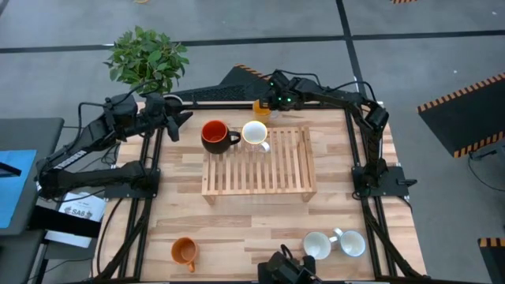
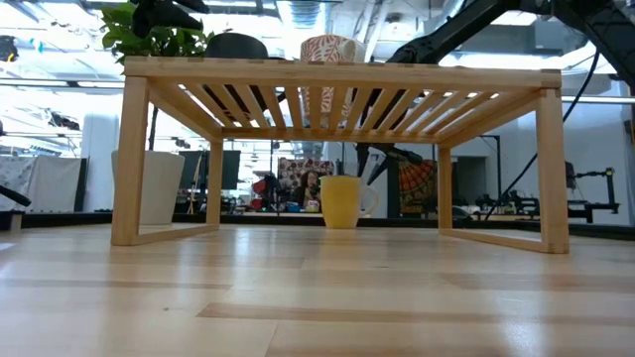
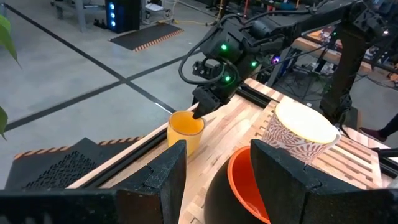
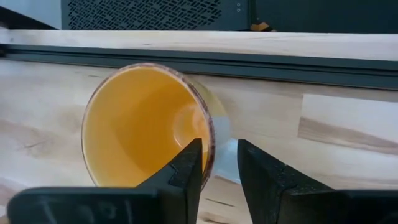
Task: Place coffee mugs
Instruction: Put the yellow mug on the shelf
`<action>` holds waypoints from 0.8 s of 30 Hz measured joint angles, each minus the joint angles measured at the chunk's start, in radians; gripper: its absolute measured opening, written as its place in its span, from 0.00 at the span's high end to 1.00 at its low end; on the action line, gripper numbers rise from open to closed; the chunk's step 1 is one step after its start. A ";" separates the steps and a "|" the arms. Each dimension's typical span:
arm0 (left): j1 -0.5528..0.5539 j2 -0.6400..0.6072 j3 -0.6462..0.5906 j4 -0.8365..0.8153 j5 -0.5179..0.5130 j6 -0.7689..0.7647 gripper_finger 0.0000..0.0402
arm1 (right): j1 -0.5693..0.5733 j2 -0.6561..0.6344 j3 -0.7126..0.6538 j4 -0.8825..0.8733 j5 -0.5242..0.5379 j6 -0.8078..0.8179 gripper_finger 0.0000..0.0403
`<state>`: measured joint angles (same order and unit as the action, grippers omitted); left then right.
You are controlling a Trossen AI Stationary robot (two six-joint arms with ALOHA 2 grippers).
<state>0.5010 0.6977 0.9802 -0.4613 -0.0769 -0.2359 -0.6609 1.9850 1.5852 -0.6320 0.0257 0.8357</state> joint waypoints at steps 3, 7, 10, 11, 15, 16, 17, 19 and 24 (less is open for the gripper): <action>0.000 0.005 0.000 0.000 -0.001 0.000 0.59 | 0.000 0.000 0.000 0.000 0.000 0.002 0.73; 0.000 0.010 0.000 0.000 -0.001 0.000 0.59 | 0.000 0.000 0.000 0.001 0.001 0.005 0.82; 0.000 0.010 0.000 0.000 -0.001 0.000 0.59 | 0.000 0.000 -0.001 -0.001 0.005 0.004 0.88; 0.000 0.010 0.000 0.000 -0.001 0.000 0.59 | 0.000 0.000 -0.002 -0.003 0.005 0.004 0.90; 0.000 0.009 0.000 0.000 -0.001 0.000 0.59 | -0.001 0.000 -0.003 0.002 0.007 -0.011 0.93; 0.000 0.009 0.000 0.000 -0.001 -0.001 0.59 | -0.001 0.000 -0.003 0.001 0.007 -0.018 0.93; 0.000 0.009 0.000 0.000 -0.001 -0.003 0.59 | -0.001 0.000 -0.003 0.000 0.008 -0.030 0.93; 0.000 0.009 0.000 0.000 -0.001 -0.005 0.59 | -0.001 -0.008 -0.003 -0.004 0.019 -0.049 0.93; 0.000 0.009 0.000 -0.001 0.001 -0.006 0.59 | -0.009 -0.049 -0.002 -0.014 0.034 -0.092 0.93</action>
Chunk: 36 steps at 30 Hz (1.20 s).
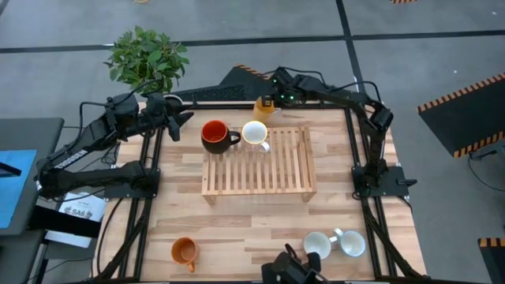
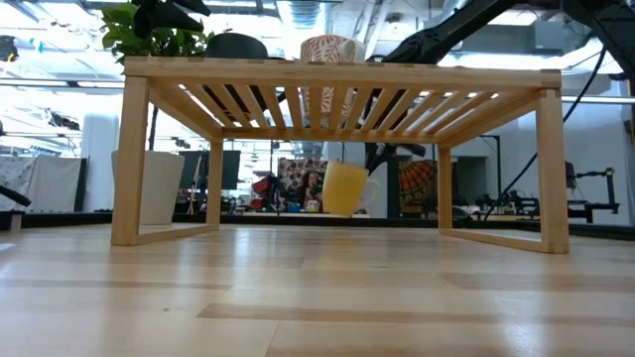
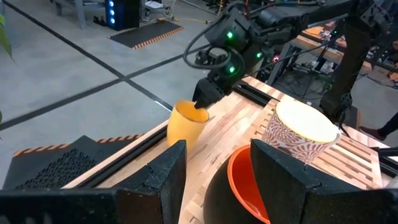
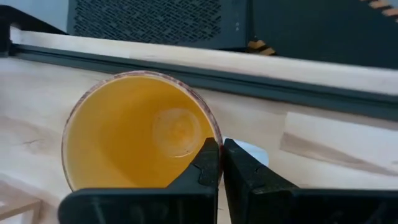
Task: Place coffee mugs
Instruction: Put the yellow mug on the shelf
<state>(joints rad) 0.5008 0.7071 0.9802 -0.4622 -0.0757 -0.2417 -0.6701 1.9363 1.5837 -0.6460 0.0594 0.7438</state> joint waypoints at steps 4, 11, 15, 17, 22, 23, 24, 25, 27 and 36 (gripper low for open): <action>0.000 0.000 0.000 -0.001 0.000 -0.001 0.59 | -0.007 -0.030 0.000 -0.022 0.014 -0.046 0.93; 0.000 0.000 0.000 -0.005 0.000 -0.003 0.59 | -0.015 -0.130 0.001 -0.095 0.024 -0.177 0.93; 0.000 0.000 0.000 -0.005 0.000 -0.007 0.59 | -0.025 -0.210 0.001 -0.148 0.036 -0.259 0.93; 0.000 0.000 0.000 -0.005 0.000 -0.007 0.59 | -0.027 -0.248 0.001 -0.174 0.044 -0.297 0.93; 0.000 0.000 0.000 -0.004 -0.001 -0.007 0.59 | -0.035 -0.340 0.001 -0.193 0.049 -0.335 0.93; 0.000 0.000 0.000 -0.004 -0.001 -0.008 0.59 | -0.039 -0.356 0.001 -0.195 0.049 -0.339 0.93; 0.000 0.000 0.000 -0.004 -0.001 -0.008 0.59 | -0.040 -0.371 0.001 -0.197 0.048 -0.346 0.93; 0.000 0.000 0.000 -0.004 -0.001 -0.008 0.59 | -0.040 -0.385 0.001 -0.201 0.048 -0.350 0.93; 0.000 0.000 0.000 -0.004 -0.002 -0.007 0.59 | -0.041 -0.414 0.001 -0.216 0.049 -0.353 0.93; 0.000 0.000 0.000 -0.003 -0.003 -0.007 0.59 | -0.020 -0.531 0.001 -0.299 0.044 -0.363 0.93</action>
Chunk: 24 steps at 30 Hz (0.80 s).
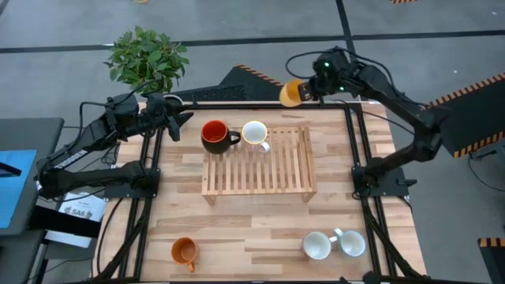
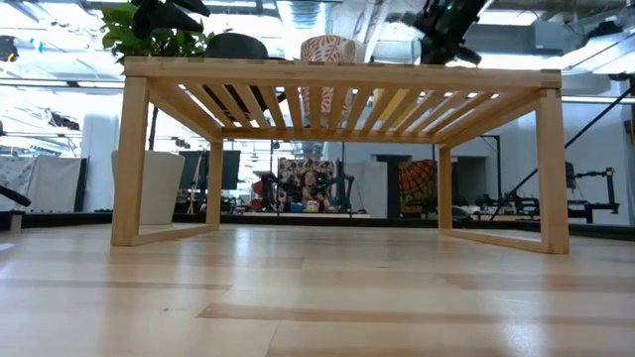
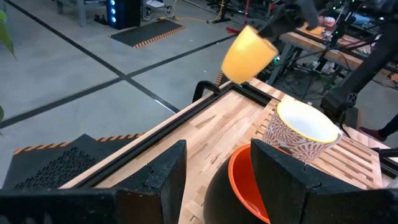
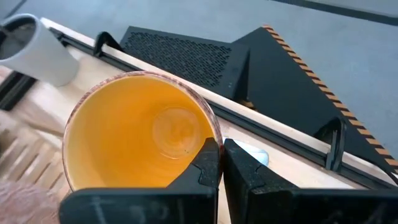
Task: Place coffee mugs
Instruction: Put the yellow mug on the shelf
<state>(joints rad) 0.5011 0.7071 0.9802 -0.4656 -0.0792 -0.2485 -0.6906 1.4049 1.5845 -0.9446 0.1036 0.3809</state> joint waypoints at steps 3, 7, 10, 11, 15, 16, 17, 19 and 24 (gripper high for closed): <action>0.000 0.000 0.000 0.000 0.000 0.000 0.59 | 0.005 -0.029 0.000 -0.020 -0.001 0.001 0.93; 0.000 0.000 0.000 0.001 0.000 0.000 0.59 | 0.005 -0.047 0.000 -0.043 -0.002 0.003 0.93; 0.000 0.000 0.000 0.001 0.000 0.003 0.59 | 0.005 -0.047 0.000 -0.054 -0.001 0.003 0.93; 0.000 0.000 0.000 0.001 0.000 0.003 0.59 | 0.005 -0.047 0.000 -0.052 -0.001 0.003 0.93; 0.000 0.000 0.000 -0.001 0.000 0.003 0.59 | 0.006 -0.043 0.000 -0.049 -0.002 0.002 0.93; 0.000 0.000 0.000 -0.002 0.000 0.000 0.59 | 0.006 -0.043 0.000 -0.049 -0.002 0.002 0.93; 0.000 0.000 0.000 -0.004 0.001 0.000 0.59 | 0.006 -0.043 0.000 -0.049 -0.002 0.002 0.93; 0.000 0.000 0.000 -0.017 0.000 0.000 0.59 | 0.006 -0.043 0.000 -0.047 -0.001 0.002 0.93; 0.000 0.000 0.000 -0.022 0.000 0.000 0.59 | 0.006 -0.043 0.000 -0.046 0.000 0.002 0.93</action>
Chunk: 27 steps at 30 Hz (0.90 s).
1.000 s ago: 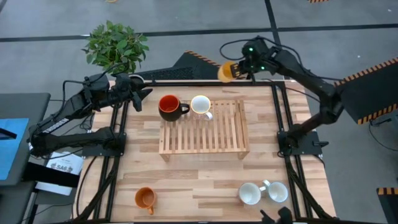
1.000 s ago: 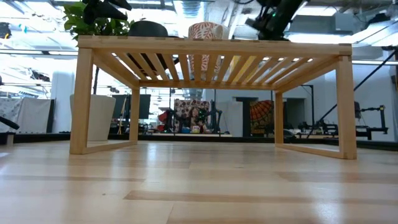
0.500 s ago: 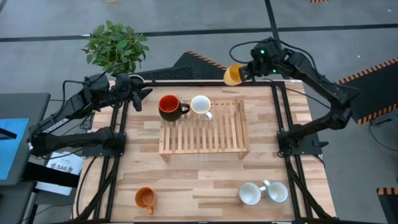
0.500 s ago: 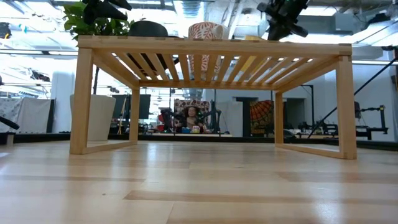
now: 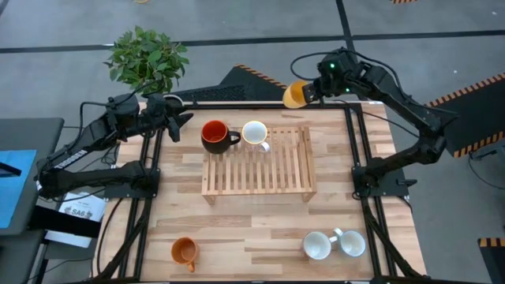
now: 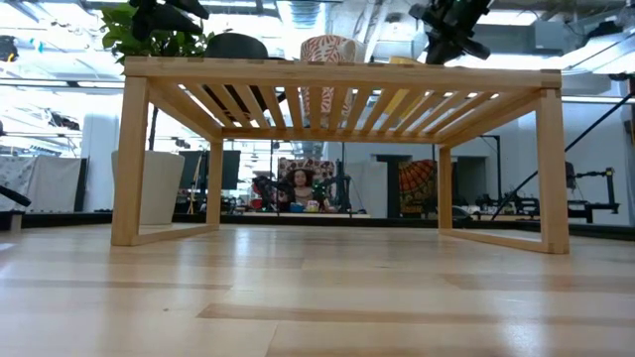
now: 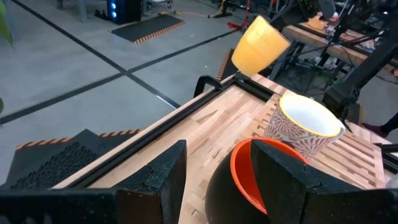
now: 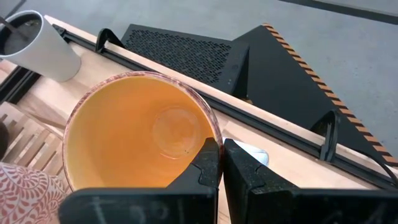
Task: Place coffee mugs
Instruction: Put the yellow mug on the shelf
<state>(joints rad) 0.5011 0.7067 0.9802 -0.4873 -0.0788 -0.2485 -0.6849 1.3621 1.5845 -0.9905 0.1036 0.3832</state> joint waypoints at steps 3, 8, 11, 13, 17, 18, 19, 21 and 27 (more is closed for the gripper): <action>0.000 0.000 0.000 0.000 0.000 -0.001 0.59 | 0.000 0.000 0.000 0.000 0.000 0.000 0.93; 0.000 0.000 0.000 0.000 0.000 -0.001 0.59 | 0.000 0.000 0.000 0.000 0.000 0.000 0.93; 0.000 0.000 0.000 0.000 0.000 -0.001 0.59 | 0.000 0.000 0.000 0.000 0.001 -0.001 0.93; 0.000 0.000 0.000 0.000 0.000 -0.001 0.59 | 0.000 0.000 0.000 0.000 0.001 -0.002 0.93; 0.000 0.000 0.000 0.000 0.000 -0.001 0.59 | 0.000 0.000 0.000 0.000 0.001 -0.007 0.93; 0.000 0.000 0.000 0.000 0.000 0.000 0.59 | 0.000 0.000 0.000 0.000 0.001 -0.015 0.93; 0.000 0.000 0.000 0.000 0.000 0.000 0.59 | 0.000 0.000 0.000 0.000 0.001 -0.016 0.93; 0.000 0.000 0.000 0.008 0.001 0.000 0.59 | 0.000 0.000 0.000 0.000 0.001 -0.019 0.93; 0.000 0.000 0.000 0.046 0.023 0.000 0.59 | -0.001 0.000 0.000 0.000 -0.005 -0.040 0.93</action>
<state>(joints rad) 0.5007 0.7067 0.9802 -0.4415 -0.0560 -0.2489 -0.6856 1.3621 1.5845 -0.9901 0.0988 0.3432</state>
